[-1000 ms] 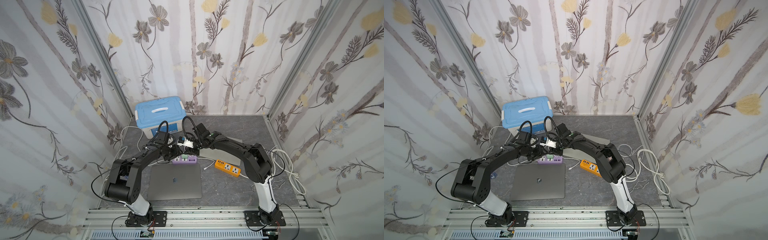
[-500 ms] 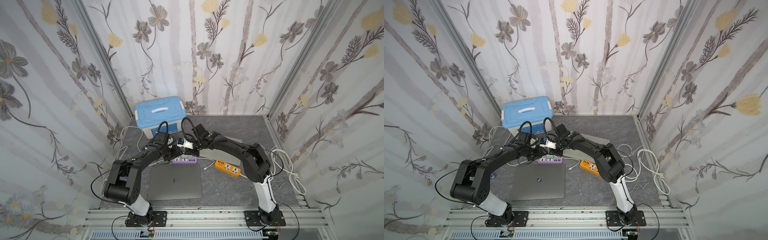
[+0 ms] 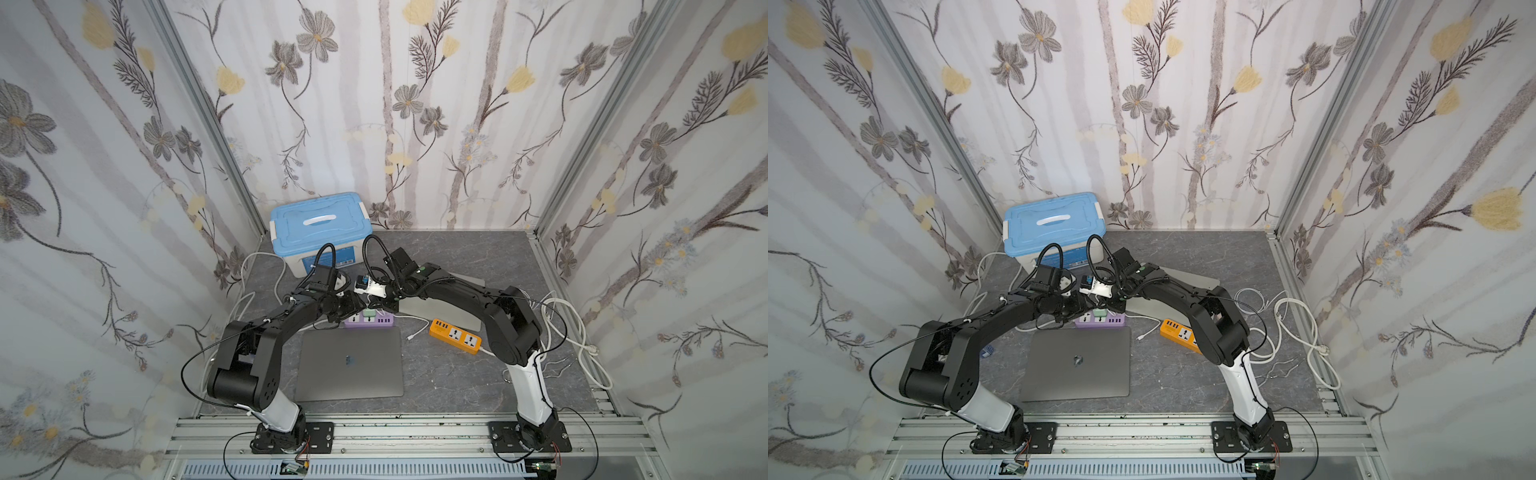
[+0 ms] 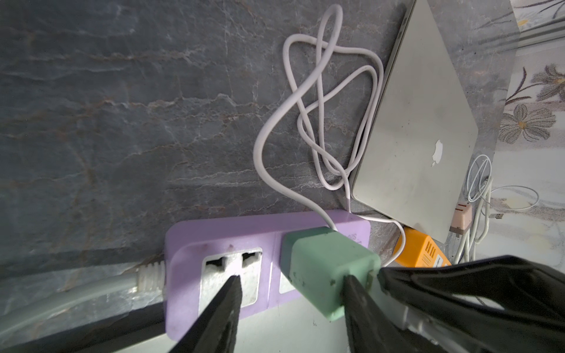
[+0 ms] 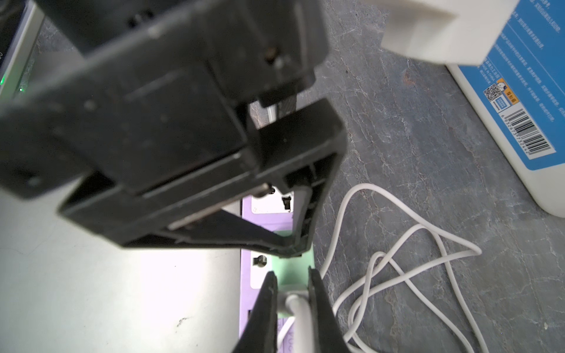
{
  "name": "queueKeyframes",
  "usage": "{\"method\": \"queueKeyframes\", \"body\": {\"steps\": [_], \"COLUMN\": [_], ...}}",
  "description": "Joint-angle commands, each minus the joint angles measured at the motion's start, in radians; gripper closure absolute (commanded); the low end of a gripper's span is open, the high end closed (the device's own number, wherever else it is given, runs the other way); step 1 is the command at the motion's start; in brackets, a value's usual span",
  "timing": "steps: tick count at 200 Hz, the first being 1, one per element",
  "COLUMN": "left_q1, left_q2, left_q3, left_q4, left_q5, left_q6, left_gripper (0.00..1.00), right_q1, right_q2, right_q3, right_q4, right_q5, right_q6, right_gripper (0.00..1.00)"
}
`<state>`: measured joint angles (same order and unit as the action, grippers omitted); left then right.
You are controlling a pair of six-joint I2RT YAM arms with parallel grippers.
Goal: Unplug the laptop charger
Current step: Remove the charging cable from the plug.
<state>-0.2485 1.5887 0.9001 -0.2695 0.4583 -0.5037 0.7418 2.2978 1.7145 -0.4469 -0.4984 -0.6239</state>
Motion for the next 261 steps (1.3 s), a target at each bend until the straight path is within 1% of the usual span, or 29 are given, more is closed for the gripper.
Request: {"method": "queueKeyframes", "body": {"steps": [1,112,148,261], "left_q1": [-0.003,-0.003,-0.003,-0.002], "left_q2": [0.014,0.013,0.014,0.003], "left_q3": [-0.019,-0.054,-0.061,-0.075], "left_q4": [-0.113,-0.117,-0.117,-0.107], "left_q5": [-0.05,-0.063,-0.066,-0.065], "left_q6": [0.02,0.025,0.029,0.031], "left_gripper": [0.44,0.44,0.44,0.44], "right_q1": [0.001,-0.018,-0.007,-0.015], "right_q2": [-0.01,-0.028,-0.047,-0.089], "right_q3": [0.001,-0.026,-0.052,-0.04], "right_q4": [0.029,0.086,0.111,0.112], "right_q5": [-0.023,-0.08,-0.035,-0.013], "right_q6": [0.007,0.053,0.05,0.05], "right_gripper": [0.92,0.95,0.95,0.95]}}
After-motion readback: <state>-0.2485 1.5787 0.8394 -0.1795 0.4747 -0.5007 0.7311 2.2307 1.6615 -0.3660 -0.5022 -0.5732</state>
